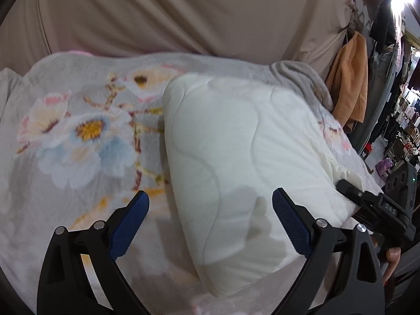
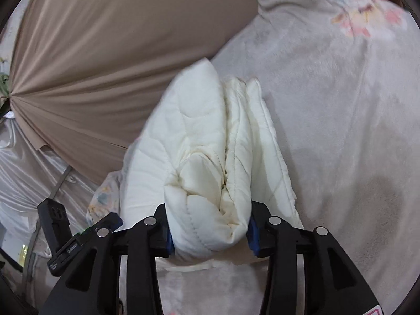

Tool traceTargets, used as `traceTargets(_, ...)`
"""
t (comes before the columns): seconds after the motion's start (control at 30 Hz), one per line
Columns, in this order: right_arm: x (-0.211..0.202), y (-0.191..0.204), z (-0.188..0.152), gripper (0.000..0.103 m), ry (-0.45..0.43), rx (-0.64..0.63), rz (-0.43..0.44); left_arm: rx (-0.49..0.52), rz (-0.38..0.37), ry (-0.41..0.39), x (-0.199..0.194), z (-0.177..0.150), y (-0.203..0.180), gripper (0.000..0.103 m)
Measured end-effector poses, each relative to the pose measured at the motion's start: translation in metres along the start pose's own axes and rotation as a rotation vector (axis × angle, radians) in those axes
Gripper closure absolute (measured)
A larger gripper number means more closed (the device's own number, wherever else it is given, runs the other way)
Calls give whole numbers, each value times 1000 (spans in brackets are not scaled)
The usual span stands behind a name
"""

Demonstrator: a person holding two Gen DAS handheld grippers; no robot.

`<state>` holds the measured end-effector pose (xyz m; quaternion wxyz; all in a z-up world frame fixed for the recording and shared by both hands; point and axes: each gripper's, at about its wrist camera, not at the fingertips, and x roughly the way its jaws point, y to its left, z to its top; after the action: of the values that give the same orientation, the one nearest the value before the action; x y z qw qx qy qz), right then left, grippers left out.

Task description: Fold large clothes

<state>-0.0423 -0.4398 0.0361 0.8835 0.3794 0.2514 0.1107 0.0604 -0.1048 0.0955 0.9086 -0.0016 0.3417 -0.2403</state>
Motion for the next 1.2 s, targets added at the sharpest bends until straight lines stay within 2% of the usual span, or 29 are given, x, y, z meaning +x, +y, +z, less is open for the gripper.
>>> traceTargets(0.17,-3,40,26,56,-14,-85,7,71,8,-73,-3,29,-28,10)
traceTargets(0.23,-1,47,33,55,-21,-93,-11,108,15,-61,10,34,-39,10)
traceTargets(0.3,3,49,34,54,-22,-85,-55,127,11,-11,31,30,-48,10)
traceTargets(0.4,4,30,25,53,11,-40,-128,137,3,53,57,16,-54,10)
traceTargets(0.53,-11,-6,5,47,38,62,-152,233,35,45,63,-2,-71,9)
traceTargets(0.6,-26,-5,9,47,-4,56,-176,258,51,36,65,-7,-75,9)
traceTargets(0.67,-35,13,22,46,-75,-18,-212,246,53,37,68,-8,-74,9)
traceTargets(0.73,-33,32,40,40,-117,-95,-224,231,47,40,68,-8,-72,9)
traceTargets(0.8,-14,46,62,37,-115,-141,-224,229,46,41,68,-8,-71,9)
traceTargets(0.93,47,62,101,37,-37,-135,-217,226,50,39,67,-8,-72,9)
traceTargets(1.0,82,71,115,36,-14,-168,-303,225,49,38,67,-8,-72,9)
traceTargets(1.07,120,70,121,35,63,-191,-392,225,49,38,66,-8,-71,9)
traceTargets(1.1,132,63,121,37,95,-180,-402,225,43,36,64,-7,-70,9)
traceTargets(1.13,143,55,117,57,121,-169,-392,225,36,31,62,-6,-68,9)
traceTargets(1.17,151,48,112,72,145,-173,-364,224,27,24,57,-4,-67,9)
traceTargets(1.2,149,45,108,86,130,-184,-358,216,7,14,50,0,-66,9)
